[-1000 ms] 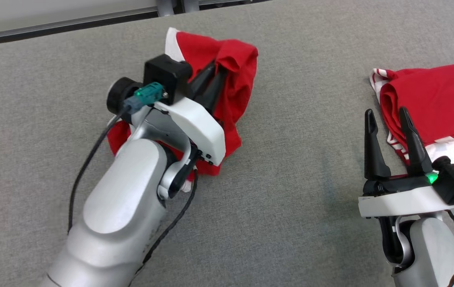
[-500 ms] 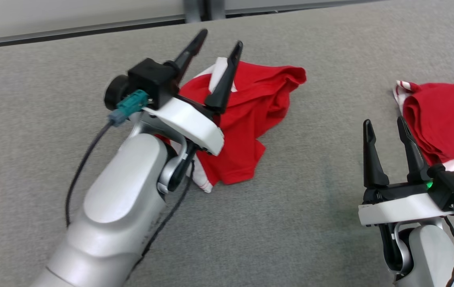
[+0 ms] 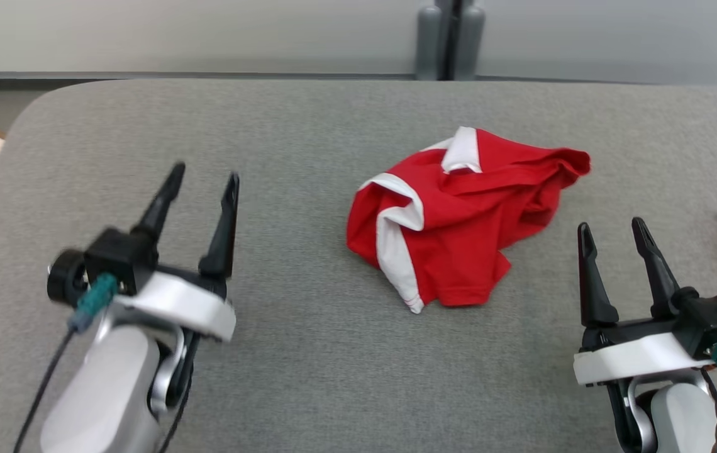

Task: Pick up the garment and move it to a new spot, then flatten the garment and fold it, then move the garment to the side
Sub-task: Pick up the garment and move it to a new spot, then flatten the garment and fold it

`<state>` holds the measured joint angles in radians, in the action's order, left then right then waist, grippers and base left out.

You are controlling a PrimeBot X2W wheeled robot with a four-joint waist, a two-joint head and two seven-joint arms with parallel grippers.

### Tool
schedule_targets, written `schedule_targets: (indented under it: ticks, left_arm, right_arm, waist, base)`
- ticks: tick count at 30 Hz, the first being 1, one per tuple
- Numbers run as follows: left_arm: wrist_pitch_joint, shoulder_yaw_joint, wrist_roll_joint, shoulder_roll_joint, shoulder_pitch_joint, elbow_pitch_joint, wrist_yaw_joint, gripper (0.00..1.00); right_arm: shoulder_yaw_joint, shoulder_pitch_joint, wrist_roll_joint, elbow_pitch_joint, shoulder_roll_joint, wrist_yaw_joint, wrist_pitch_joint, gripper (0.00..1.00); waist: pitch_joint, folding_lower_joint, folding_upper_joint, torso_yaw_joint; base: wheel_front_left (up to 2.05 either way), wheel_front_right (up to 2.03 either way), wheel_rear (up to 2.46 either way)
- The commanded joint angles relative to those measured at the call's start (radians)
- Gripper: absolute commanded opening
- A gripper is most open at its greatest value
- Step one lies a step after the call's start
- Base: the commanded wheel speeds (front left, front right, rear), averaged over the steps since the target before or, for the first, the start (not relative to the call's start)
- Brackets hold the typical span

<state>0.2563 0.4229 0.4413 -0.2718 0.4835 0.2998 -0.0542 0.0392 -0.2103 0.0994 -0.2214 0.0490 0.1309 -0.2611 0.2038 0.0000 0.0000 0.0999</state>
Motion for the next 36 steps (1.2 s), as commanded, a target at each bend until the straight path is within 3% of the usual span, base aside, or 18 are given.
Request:
schedule_targets:
  ticks: [1,7,14,25,36]
  left_arm:
    - [0.008,-0.012,-0.008,-0.005,-0.071,-0.012,-0.007,1.0]
    - [0.009,-0.098,0.0,0.047,-0.22,-0.084,-0.021,1.0]
    - [0.009,-0.166,-0.07,0.109,-0.264,-0.107,0.038,1.0]
    - [0.009,-0.206,-0.123,0.176,-0.24,-0.066,0.1,1.0]
    - [0.008,-0.228,-0.143,0.211,-0.223,-0.038,0.134,1.0]
  right_arm:
    - [-0.004,0.024,-0.008,-0.01,0.003,0.0,-0.006,1.0]
    - [0.008,0.048,-0.009,-0.019,0.003,0.0,-0.006,1.0]
    - [0.068,0.04,-0.023,-0.027,0.003,0.0,-0.006,1.0]
    - [0.355,-0.043,-0.085,-0.168,0.021,0.0,0.065,1.0]
    - [0.286,-0.122,-0.148,-0.335,0.01,0.0,0.115,1.0]
  waist:
    - [-0.04,0.0,0.0,0.053]
    - [-0.055,0.0,0.0,0.075]
    - [-0.047,0.0,0.0,0.1]
    - [0.002,0.0,0.0,0.136]
    - [0.048,0.0,0.0,0.204]
  base:
    - [0.0,0.0,0.0]
    - [0.0,0.0,0.0]
    - [0.0,0.0,0.0]
    - [0.0,0.0,0.0]
    - [0.0,0.0,0.0]
